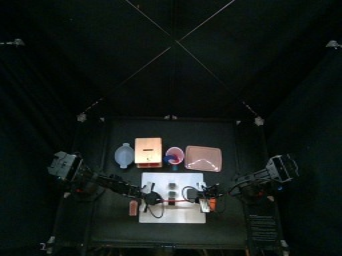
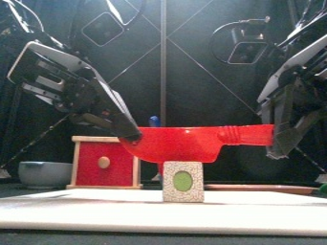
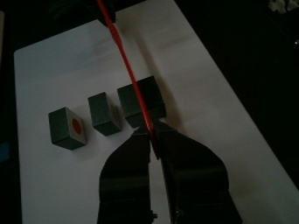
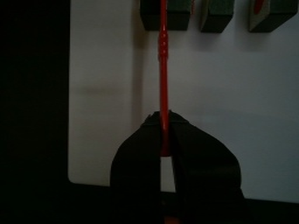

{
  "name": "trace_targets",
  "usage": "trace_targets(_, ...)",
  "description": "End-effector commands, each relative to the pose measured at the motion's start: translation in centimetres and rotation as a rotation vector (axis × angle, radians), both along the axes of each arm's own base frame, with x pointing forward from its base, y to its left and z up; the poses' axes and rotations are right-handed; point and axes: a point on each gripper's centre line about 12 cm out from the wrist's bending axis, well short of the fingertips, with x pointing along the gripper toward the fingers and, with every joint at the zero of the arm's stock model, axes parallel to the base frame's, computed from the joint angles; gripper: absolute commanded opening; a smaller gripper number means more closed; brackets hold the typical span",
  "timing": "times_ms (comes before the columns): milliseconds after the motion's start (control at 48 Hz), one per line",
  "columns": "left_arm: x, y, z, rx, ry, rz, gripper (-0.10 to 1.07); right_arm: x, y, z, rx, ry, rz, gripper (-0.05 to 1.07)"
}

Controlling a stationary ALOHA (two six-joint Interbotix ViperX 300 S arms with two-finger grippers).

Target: Cut sushi roll

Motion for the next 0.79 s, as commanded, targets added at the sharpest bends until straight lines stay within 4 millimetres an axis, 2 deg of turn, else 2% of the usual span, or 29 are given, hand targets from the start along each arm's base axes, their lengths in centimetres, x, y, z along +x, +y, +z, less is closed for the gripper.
trace_targets(0,-1.3,-0.3,-1.0,0.02,0.05,-0.027,0.39,-0.6,0.1,-0.1,-0.009,0.028,0.015,0.32)
trace_targets(396,-1.2,0.1,-0.8,0.021,0.045,-0.02,0.39,-0.2,-0.4,1.1,-0.021,-0.012,0.017,0.32)
trace_targets(771,-1.2,0.3,-0.9,0.024,0.05,-0.016,0.39,-0.2,-0.5,0.6,-0.024,0.001,0.014,0.32)
